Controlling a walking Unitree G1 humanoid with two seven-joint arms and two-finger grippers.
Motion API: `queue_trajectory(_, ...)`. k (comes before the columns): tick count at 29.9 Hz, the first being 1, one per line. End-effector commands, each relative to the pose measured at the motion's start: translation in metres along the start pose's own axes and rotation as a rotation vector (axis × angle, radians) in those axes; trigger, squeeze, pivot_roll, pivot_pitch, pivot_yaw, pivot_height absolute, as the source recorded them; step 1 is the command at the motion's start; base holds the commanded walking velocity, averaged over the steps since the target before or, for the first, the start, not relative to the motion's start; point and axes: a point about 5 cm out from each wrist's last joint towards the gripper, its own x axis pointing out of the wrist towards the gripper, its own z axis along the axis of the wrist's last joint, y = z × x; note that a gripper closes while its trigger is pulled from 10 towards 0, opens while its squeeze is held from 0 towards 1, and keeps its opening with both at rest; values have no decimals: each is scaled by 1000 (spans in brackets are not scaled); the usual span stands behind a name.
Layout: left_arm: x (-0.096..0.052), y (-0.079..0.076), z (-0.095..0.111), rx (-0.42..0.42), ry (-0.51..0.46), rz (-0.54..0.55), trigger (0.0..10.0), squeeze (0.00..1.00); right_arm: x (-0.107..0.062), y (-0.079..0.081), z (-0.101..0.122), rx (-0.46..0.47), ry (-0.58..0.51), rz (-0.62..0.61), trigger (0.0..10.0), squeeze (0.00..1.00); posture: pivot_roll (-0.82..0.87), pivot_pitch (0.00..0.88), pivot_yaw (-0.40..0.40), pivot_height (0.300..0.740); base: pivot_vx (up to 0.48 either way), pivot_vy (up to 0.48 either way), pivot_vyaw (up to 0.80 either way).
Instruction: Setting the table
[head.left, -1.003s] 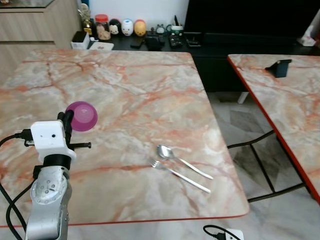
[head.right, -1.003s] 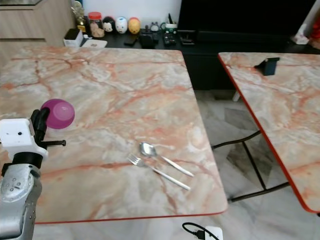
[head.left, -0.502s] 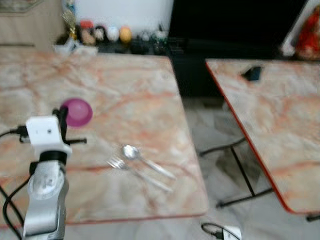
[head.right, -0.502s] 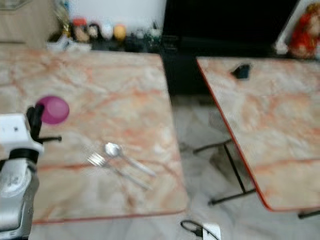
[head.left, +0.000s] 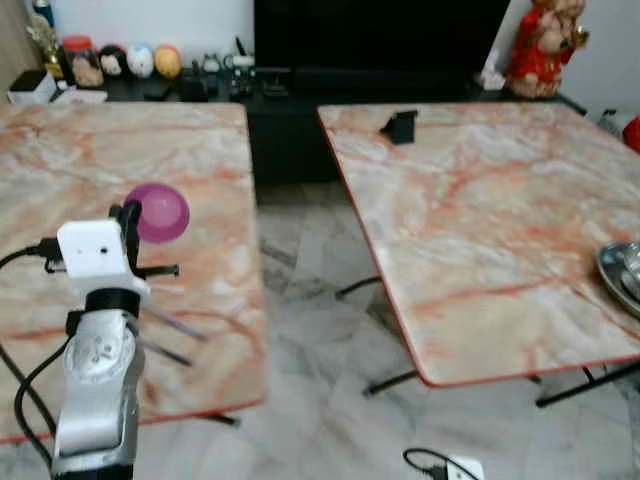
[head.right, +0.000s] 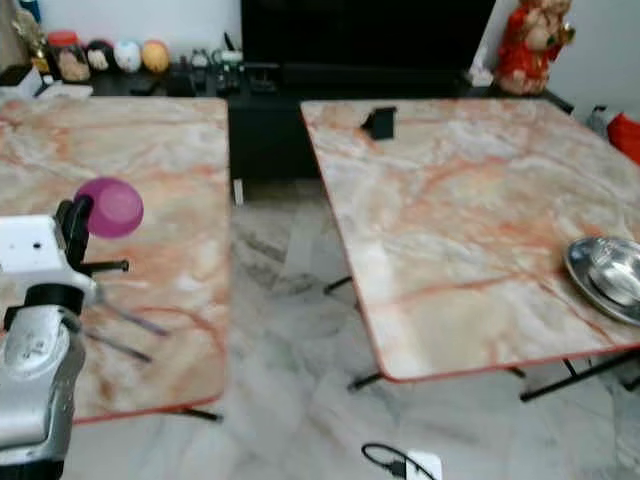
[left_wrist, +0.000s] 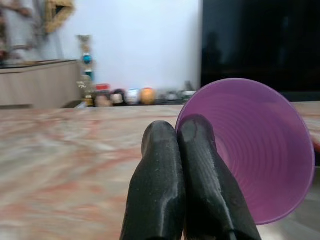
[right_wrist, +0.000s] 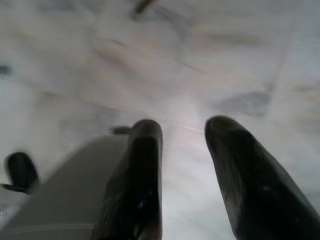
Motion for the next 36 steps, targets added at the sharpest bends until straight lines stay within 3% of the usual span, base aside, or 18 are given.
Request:
queue_trajectory(1, 3, 3, 3, 6, -17, 11, 10000, 0, 1, -1, 3, -3, -11, -6, 10000, 0, 48, 0, -75, 740, 0, -480, 0)
queue_trajectory(10, 4, 1, 3, -2, -16, 6, 10000, 0, 1, -1, 4, -18, -17, -6, 10000, 0, 46, 0, -74, 740, 0, -480, 464)
queue_trajectory(36, 7, 4, 1, 10, -10, -10, 10000, 0, 1, -3, 4, -19, -15, -3, 10000, 0, 39, 0, -82, 740, 0, -480, 0)
